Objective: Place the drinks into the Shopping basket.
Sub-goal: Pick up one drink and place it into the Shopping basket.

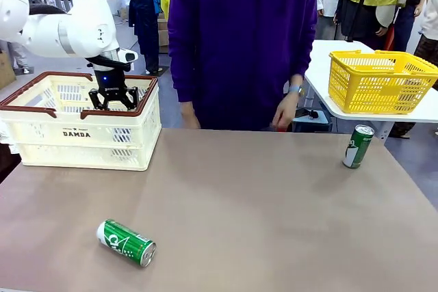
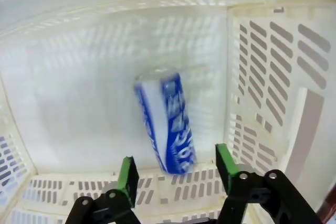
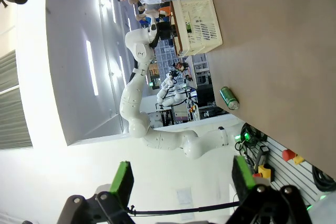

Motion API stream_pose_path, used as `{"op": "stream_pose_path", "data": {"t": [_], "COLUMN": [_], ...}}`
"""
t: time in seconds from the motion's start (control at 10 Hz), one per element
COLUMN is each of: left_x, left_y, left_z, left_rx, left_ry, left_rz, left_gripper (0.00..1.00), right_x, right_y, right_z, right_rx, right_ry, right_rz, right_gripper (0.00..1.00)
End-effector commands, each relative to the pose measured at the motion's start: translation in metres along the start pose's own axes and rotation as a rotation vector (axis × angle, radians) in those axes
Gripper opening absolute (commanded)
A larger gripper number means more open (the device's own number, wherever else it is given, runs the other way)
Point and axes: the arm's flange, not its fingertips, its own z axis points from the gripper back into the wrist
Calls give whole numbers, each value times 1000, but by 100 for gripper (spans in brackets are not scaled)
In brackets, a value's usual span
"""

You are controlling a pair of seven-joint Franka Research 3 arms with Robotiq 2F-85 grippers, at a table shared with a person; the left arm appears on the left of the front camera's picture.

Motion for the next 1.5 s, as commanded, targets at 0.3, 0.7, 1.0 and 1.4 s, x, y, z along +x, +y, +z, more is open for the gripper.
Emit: {"op": "stream_pose_path", "data": {"t": [0.3,0.7,1.0,1.4], "left_x": [6,-16,-91,-199], "left_y": [3,53,112,176], "left_z": [8,77,169,178], "left_rx": [25,-231,-556,-1165], "left_ry": [-5,-41,-67,-30], "left_rz": [16,-33,-264,-498], "left_gripper": [100,100,100,100], "right_x": [-1,-1,-1,-1], "right_y": [2,2,2,2], "right_z": [0,0,0,0], "right_rx": [-8,-8,-8,-8], "right_ry": [-2,-2,-2,-2], "right_rz": [2,2,2,2], "right_gripper": [100,100,100,100]}}
